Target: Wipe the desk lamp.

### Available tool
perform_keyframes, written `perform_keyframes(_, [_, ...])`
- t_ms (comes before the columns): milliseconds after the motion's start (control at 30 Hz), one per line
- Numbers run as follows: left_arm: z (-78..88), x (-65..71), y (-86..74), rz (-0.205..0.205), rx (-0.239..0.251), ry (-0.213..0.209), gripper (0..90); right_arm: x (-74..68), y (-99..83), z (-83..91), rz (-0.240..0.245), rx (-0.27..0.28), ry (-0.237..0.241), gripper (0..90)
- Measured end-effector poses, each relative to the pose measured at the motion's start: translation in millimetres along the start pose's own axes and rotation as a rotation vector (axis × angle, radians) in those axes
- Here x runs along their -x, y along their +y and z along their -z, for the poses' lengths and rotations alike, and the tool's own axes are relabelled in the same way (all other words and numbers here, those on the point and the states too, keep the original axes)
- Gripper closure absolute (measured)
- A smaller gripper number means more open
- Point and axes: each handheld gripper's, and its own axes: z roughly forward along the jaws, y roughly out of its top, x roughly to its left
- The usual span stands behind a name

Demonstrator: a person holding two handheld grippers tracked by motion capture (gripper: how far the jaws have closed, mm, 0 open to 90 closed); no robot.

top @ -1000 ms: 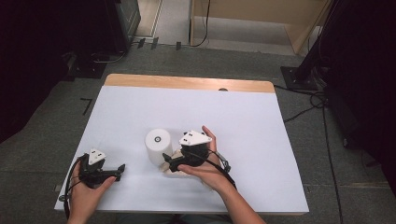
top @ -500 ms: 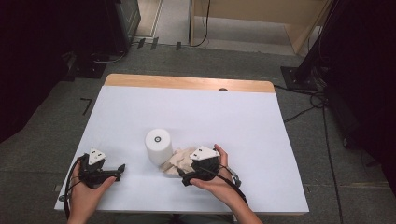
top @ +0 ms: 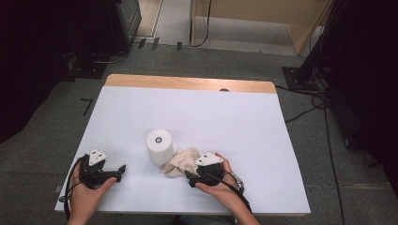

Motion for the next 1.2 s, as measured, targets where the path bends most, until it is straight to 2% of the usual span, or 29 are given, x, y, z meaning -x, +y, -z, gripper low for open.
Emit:
perform_keyframes(67, [2.7, 0.0, -1.0, -0.007, 0.005, -0.001, 4.9, -1.2, -1.0, 1.0, -0.002, 0.013, -0.002, 30.9])
perform_keyframes(100, [2.7, 0.0, -1.0, -0.007, 0.005, -0.001, 6.2, -1.2, -1.0, 1.0, -0.002, 0.013, -0.002, 30.9])
perform_keyframes(133, [4.3, 0.4, -1.4, -0.010, 0.014, 0.006, 6.4, -2.1, -1.6, 1.7, 0.006, 0.022, -0.004, 37.4])
perform_keyframes(200, [11.1, -0.9, -1.0, 0.038, 0.065, -0.047, 6.4, -3.4, -1.2, 2.3, 0.009, 0.022, -0.002, 43.1])
perform_keyframes(233, [11.1, -0.9, -1.0, 0.038, 0.065, -0.047, 6.4, -3.6, -0.5, 2.8, 0.008, 0.017, -0.004, 46.9])
perform_keyframes(267, [14.0, -0.2, 1.0, 0.063, 0.097, -0.101, 6.4, -3.4, 0.2, 3.2, 0.007, 0.013, -0.008, 52.3])
perform_keyframes(300, [14.0, -0.2, 1.0, 0.063, 0.097, -0.101, 6.4, -3.4, 0.2, 3.2, 0.007, 0.013, -0.008, 52.3])
perform_keyframes(333, [15.2, 3.5, 4.8, 0.066, 0.117, -0.137, 6.4, -2.1, 0.8, 4.0, 0.004, 0.011, -0.023, 63.7])
perform_keyframes(400, [15.9, 6.1, 7.2, 0.058, 0.126, -0.149, 6.3, 0.4, 0.3, 4.4, 0.006, 0.018, -0.028, 73.4])
perform_keyframes(467, [17.7, 15.4, 14.5, 0.046, 0.153, -0.202, 6.3, 4.2, 0.0, 5.9, -0.019, 0.028, -0.010, 79.5])
perform_keyframes(500, [17.9, 18.7, 16.6, 0.038, 0.159, -0.221, 6.3, 5.9, 0.1, 8.2, -0.040, 0.032, -0.004, 80.8])
perform_keyframes(533, [17.9, 18.7, 16.6, 0.038, 0.159, -0.221, 6.3, 5.9, 0.1, 8.2, -0.040, 0.032, -0.004, 80.8])
perform_keyframes(633, [14.9, 32.3, 26.2, 0.003, 0.164, -0.274, 6.3, 17.4, 5.2, 23.4, -0.064, 0.078, -0.001, 81.7])
perform_keyframes(700, [13.2, 35.7, 29.0, -0.002, 0.167, -0.286, 6.3, 25.1, 8.3, 32.9, -0.083, 0.100, -0.010, 81.7])
perform_keyframes(733, [9.2, 43.5, 34.9, -0.009, 0.171, -0.311, 6.3, 29.2, 9.7, 37.0, -0.099, 0.109, -0.011, 81.6])
perform_keyframes(800, [4.6, 52.2, 41.0, -0.026, 0.172, -0.330, 6.3, 37.0, 11.8, 43.3, -0.117, 0.121, -0.021, 81.3])
perform_keyframes(833, [4.6, 52.2, 41.0, -0.026, 0.172, -0.330, 6.3, 37.0, 11.8, 43.3, -0.117, 0.121, -0.021, 81.3])
perform_keyframes(867, [0.0, 60.6, 46.6, -0.033, 0.179, -0.351, 6.3, 43.7, 12.8, 47.4, -0.127, 0.124, -0.042, 81.0])
perform_keyframes(933, [-4.4, 67.5, 51.7, -0.042, 0.183, -0.376, 6.3, 49.9, 11.7, 49.2, -0.153, 0.134, -0.047, 80.8])
perform_keyframes(1000, [-6.5, 71.2, 54.0, -0.046, 0.185, -0.382, 6.3, 52.7, 10.5, 49.5, -0.164, 0.141, -0.047, 80.8])
perform_keyframes(1033, [-10.7, 77.6, 58.1, -0.057, 0.183, -0.381, 6.3, 56.6, 7.2, 48.0, -0.180, 0.145, -0.045, 80.7])
perform_keyframes(1133, [-14.9, 81.4, 62.0, -0.055, 0.187, -0.380, 6.3, 57.9, 4.6, 46.2, -0.168, 0.129, -0.047, 80.5])
perform_keyframes(1200, [-20.4, 83.4, 67.5, -0.050, 0.195, -0.383, 6.3, 59.4, 1.2, 44.2, -0.182, 0.122, -0.043, 80.4])
